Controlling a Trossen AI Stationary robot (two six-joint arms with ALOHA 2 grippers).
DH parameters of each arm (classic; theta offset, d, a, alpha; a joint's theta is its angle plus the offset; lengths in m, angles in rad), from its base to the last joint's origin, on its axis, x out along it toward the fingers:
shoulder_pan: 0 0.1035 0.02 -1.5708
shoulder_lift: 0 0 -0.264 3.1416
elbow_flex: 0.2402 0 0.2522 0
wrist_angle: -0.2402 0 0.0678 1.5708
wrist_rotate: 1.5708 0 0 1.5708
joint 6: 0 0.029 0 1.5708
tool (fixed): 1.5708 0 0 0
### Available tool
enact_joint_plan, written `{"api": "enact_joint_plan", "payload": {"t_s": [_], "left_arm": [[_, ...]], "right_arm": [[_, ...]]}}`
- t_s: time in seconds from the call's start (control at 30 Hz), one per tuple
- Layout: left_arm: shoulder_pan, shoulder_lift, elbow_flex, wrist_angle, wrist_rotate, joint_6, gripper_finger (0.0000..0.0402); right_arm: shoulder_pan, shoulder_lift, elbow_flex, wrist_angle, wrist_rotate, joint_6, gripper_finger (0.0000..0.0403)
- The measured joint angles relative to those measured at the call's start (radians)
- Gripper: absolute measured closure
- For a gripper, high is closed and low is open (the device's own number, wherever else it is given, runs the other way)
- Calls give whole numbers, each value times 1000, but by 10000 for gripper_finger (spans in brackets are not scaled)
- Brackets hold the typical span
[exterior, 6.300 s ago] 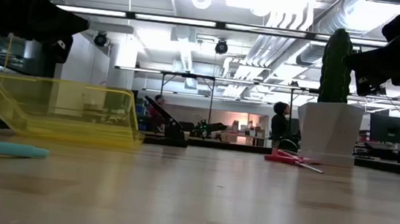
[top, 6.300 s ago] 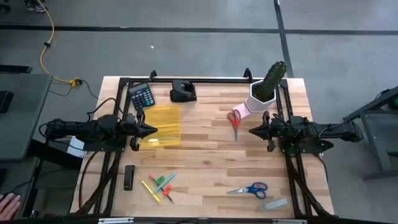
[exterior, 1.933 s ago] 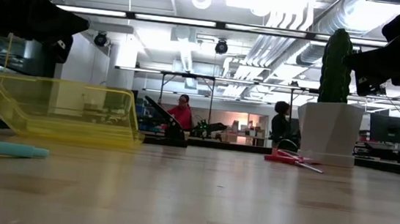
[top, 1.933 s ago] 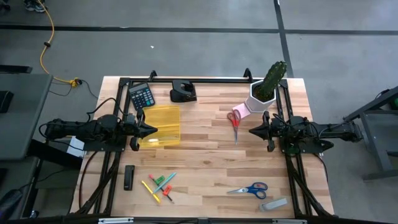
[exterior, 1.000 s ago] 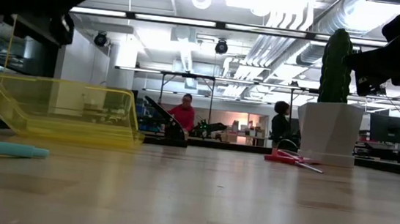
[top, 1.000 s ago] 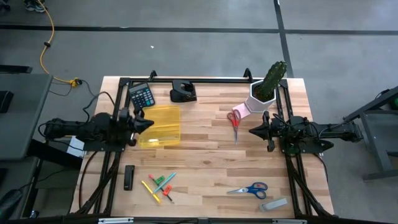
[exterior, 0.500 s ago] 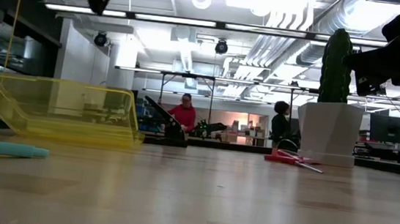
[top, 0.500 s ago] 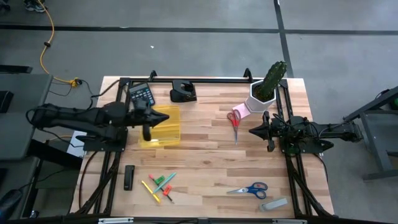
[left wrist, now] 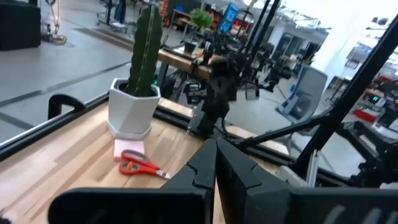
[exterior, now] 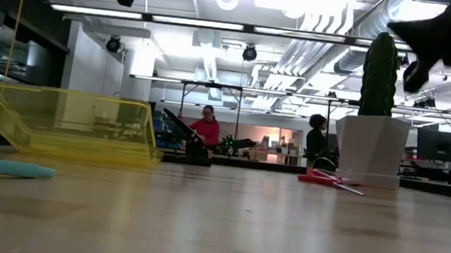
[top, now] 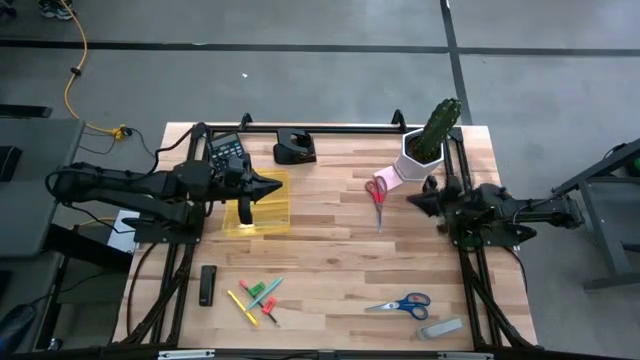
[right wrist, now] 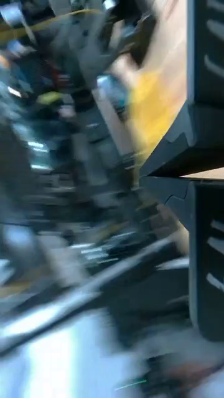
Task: Pack school essentials
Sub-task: Put the orange pencil top eraser into the yellow supply box
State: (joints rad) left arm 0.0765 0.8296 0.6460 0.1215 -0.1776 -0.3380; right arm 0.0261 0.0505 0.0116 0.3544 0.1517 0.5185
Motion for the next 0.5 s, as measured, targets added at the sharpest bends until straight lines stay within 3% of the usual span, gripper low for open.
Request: {"api": "enact_joint_plan", "payload": {"t_s": [0.13,0.23,0.37,0.5], "left_arm": [[0,-21,0,-5,16,0,401],[0,-47,0,-3,17,0,401],[0,-98,0,-3,20,0,401],[9,-149,0,-3,23,24,401]], "right_arm": [[0,-1,0,295,273,129,402],[-1,18,1,416,402,75,402],[0,134,89,431,318,24,402],[0,345,248,325,221,-26,402]]}}
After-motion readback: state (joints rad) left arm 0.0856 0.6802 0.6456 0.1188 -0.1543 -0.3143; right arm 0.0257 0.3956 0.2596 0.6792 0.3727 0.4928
